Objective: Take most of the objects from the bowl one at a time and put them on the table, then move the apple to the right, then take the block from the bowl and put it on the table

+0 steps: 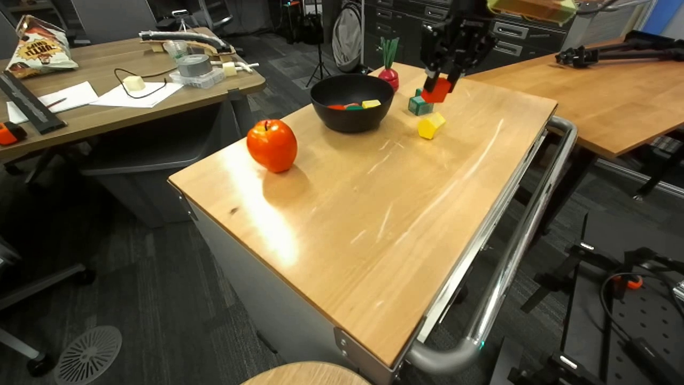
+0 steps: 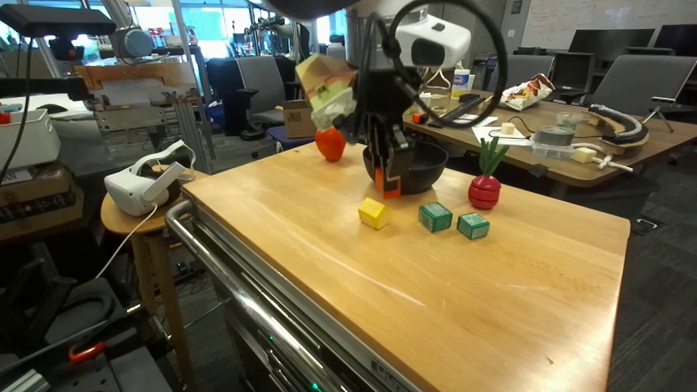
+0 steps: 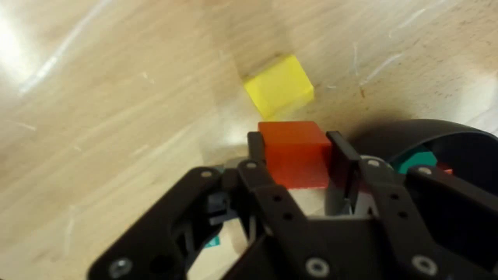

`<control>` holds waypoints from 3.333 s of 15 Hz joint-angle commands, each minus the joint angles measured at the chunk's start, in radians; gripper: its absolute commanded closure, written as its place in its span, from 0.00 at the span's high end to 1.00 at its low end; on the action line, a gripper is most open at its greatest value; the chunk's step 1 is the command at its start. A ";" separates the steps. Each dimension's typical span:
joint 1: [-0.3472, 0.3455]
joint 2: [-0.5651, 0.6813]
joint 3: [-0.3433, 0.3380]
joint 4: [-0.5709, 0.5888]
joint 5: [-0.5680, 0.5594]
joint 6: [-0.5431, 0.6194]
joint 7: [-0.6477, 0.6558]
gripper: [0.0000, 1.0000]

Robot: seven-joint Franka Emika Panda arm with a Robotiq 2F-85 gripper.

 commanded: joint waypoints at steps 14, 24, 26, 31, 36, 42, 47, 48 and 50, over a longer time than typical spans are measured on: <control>-0.050 -0.057 0.005 -0.102 -0.260 0.045 -0.008 1.00; 0.061 -0.043 0.059 0.174 -0.159 -0.008 -0.281 1.00; 0.086 0.060 0.082 0.304 -0.124 -0.081 -0.286 1.00; 0.089 0.127 0.114 0.347 -0.156 -0.119 -0.222 1.00; 0.084 0.174 0.111 0.382 -0.173 -0.147 -0.226 1.00; 0.051 0.296 0.104 0.547 -0.147 -0.290 -0.269 1.00; 0.031 0.444 0.104 0.730 -0.165 -0.404 -0.260 1.00; 0.030 0.474 0.104 0.761 -0.168 -0.422 -0.253 1.00; 0.031 0.529 0.105 0.812 -0.167 -0.446 -0.241 1.00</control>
